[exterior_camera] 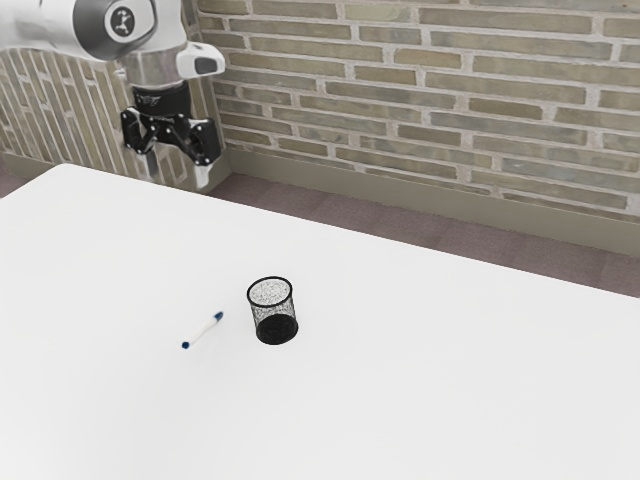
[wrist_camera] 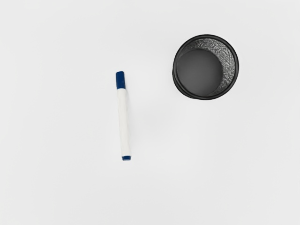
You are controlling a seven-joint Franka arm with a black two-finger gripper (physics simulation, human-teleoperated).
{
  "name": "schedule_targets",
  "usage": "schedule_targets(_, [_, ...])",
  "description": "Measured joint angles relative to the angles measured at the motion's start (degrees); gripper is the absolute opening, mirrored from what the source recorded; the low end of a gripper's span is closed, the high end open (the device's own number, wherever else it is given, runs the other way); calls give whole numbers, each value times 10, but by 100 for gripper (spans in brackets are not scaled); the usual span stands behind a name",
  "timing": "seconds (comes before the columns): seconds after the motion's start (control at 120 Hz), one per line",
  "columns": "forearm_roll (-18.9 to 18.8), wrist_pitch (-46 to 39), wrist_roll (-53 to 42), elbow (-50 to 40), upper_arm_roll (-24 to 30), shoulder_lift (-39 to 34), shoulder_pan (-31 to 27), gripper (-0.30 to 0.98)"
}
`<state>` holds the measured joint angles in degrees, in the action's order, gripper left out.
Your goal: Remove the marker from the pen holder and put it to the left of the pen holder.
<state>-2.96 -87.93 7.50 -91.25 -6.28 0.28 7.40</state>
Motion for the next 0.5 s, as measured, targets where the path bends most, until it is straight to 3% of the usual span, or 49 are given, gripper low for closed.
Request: schedule_targets(0.5, [5,22,-31,16,2,-18,24,68])
